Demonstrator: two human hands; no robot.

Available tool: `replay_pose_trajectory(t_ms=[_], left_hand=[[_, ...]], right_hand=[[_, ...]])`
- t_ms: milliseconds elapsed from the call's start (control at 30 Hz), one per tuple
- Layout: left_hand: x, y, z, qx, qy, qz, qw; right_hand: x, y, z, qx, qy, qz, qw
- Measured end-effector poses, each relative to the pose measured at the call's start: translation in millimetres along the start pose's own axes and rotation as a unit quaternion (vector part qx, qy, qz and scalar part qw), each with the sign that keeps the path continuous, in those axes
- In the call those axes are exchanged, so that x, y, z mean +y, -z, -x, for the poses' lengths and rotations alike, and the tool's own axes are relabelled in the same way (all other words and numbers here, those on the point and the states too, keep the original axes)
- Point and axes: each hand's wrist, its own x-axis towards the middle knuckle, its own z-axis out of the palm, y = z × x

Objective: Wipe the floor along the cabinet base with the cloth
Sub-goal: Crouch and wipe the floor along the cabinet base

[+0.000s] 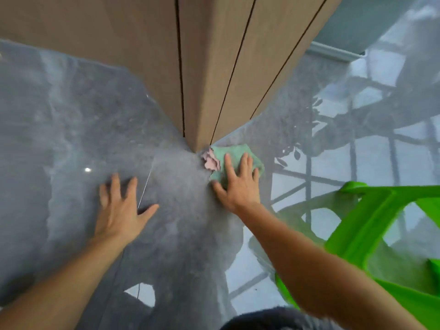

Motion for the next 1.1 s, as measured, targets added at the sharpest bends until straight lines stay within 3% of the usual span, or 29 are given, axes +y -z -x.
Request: replay_pose_trajectory(t_ms=[167,267,333,433,533,667,733,900,1000,1100], left_hand=[[-8.3,-19.8,12.5,-0.039,0.084,-0.016,0.996],[-7.9,-35.0,0.7,-0.054,0.104,-0.018,0.993],[-9.0,-38.0,-1.3,-0.068,0.103,-0.016,0.992],[-12.5,-44.6,-2.1,-0.068,0.1,-0.01,0.993],[-3.4,-38.4,-0.9,-0.09,0.11,0.006,0.99],[-2.5,-31.9,2.9,-0.128,0.115,0.009,0.985],[-2.0,-26.4,2.9,-0.138,0.112,0.01,0.984],[1.0,-16.9,0.7,-0.18,0.115,0.002,0.977],[5.6,-9.2,0.1,-0.198,0.121,0.001,0.973],[4.7,-8.4,0.4,-0.208,0.115,-0.002,0.971]], right_hand=[[-60.9,-48.6,24.3,-0.035,0.169,0.035,0.984],[-19.4,-39.3,-11.3,-0.007,0.23,0.09,0.969],[39.8,-17.4,-35.6,0.003,0.173,0.099,0.98],[105.1,24.4,-78.3,0.025,-0.05,0.037,0.998],[76.4,19.5,-92.5,0.017,-0.135,0.012,0.991],[-13.2,-33.8,-25.0,-0.009,0.043,0.034,0.998],[-21.1,-35.0,-5.9,-0.034,0.113,0.044,0.992],[19.0,9.2,-40.0,0.084,0.104,0.04,0.99],[2.0,-16.0,-32.1,0.033,0.171,0.077,0.982],[-3.6,-40.3,-26.1,0.035,0.225,0.119,0.967]])
